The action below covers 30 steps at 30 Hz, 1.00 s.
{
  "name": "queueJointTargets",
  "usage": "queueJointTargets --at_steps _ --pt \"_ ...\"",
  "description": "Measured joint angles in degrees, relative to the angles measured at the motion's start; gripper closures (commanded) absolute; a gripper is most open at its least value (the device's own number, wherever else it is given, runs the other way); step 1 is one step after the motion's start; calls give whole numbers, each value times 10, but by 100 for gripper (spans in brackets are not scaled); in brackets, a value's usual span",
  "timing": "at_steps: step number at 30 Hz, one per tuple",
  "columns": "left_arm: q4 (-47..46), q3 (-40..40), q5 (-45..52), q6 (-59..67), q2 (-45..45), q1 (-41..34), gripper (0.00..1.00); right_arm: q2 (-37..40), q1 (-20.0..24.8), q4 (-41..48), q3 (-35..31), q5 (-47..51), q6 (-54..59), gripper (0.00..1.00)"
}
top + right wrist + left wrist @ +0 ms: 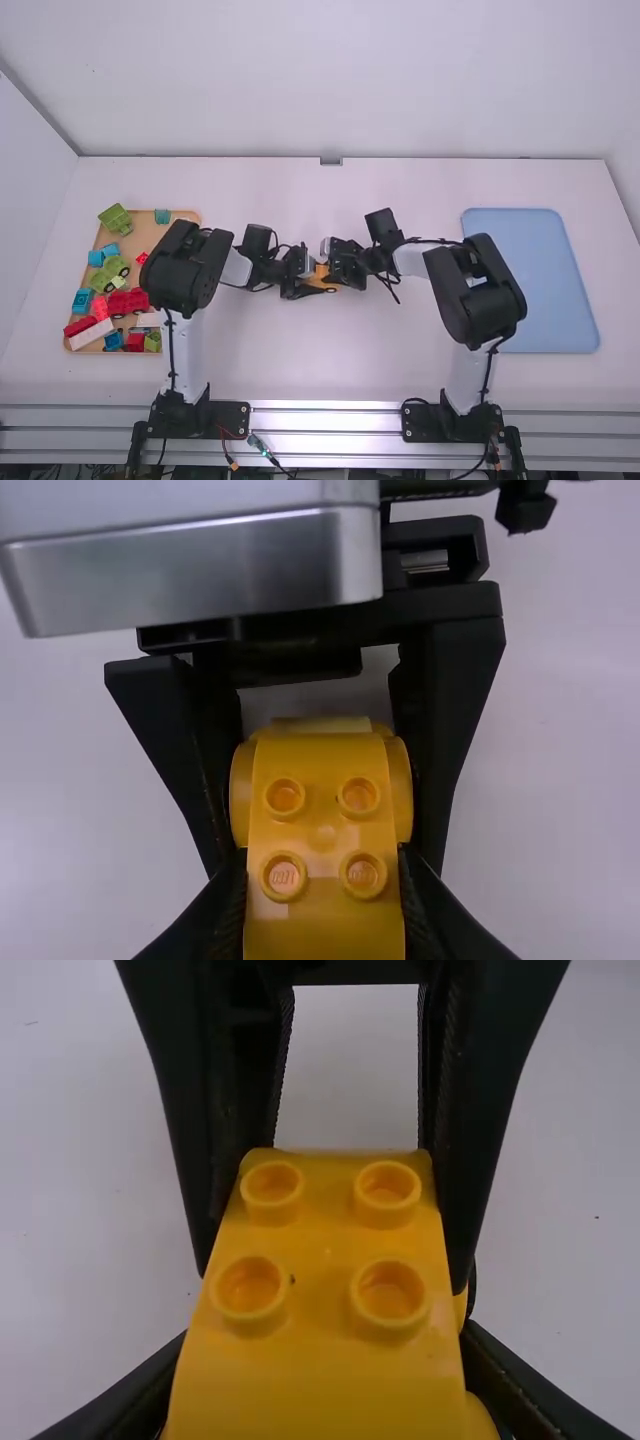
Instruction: Assemble lego blocks to make yellow taxi
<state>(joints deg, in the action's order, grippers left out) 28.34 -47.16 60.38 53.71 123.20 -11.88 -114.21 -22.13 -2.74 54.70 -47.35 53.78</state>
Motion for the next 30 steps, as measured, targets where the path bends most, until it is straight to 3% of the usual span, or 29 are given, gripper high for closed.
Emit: queueJointTargets --at_steps 5,18,30 --pt "0 0 0 1 0 0 65 0 0 0 0 2 -4 67" --pt "1 0 -3 0 0 0 67 -1 -2 -1 1 11 -22 64" --pt "0 0 -2 0 0 -7 67 -12 15 0 1 -14 -5 49"
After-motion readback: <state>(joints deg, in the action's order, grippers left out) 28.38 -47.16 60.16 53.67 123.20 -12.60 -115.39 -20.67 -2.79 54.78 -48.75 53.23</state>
